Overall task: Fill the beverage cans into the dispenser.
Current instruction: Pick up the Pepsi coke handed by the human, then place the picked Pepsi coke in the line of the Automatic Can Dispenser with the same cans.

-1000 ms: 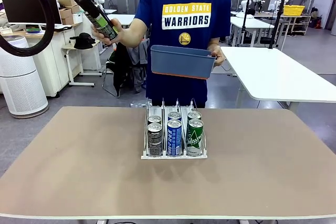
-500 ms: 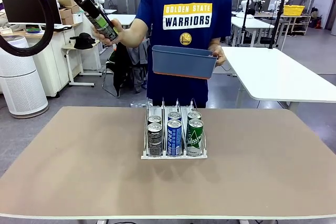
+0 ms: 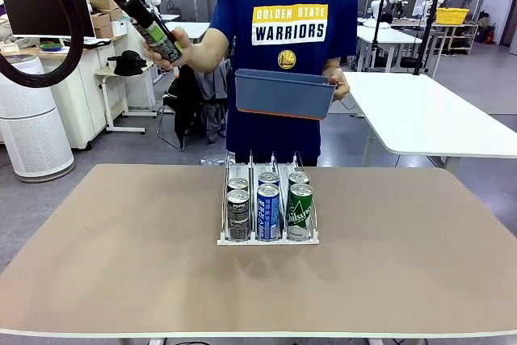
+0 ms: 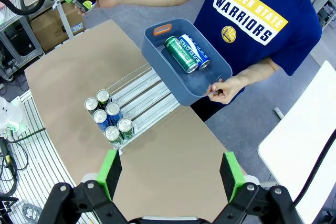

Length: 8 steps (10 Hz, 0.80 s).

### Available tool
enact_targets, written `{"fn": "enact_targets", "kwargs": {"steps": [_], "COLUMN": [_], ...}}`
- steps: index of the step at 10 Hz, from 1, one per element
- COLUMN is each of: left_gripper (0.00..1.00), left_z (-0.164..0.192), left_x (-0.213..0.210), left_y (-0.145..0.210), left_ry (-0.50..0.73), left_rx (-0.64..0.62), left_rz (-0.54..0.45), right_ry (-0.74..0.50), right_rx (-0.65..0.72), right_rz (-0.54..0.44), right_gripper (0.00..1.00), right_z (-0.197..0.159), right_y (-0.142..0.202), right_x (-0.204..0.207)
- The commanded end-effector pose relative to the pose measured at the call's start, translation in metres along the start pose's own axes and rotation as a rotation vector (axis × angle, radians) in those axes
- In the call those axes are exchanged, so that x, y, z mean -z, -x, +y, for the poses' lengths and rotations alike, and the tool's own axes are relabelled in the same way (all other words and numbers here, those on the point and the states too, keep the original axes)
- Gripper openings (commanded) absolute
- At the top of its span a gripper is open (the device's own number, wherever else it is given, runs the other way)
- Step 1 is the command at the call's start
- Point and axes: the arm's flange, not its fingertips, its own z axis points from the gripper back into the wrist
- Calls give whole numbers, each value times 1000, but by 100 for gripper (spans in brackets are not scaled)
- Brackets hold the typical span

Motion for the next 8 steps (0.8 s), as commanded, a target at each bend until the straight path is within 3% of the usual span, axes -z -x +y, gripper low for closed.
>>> {"fn": "enact_targets", "kwargs": {"steps": [1,8], "left_gripper": [0,0], "left_z": [0,0], "left_x": [1,1], "left_y": [0,0], "left_ry": [-4,-4], "left_rx": [9,9], "left_rz": [10,10], "right_ry": [-8,-8], "right_rx": [0,0], "right_rz": [0,0], "right_gripper": [100,100], "right_z": [1,1], "right_y": [-1,-1], "right_x": [0,0]}}
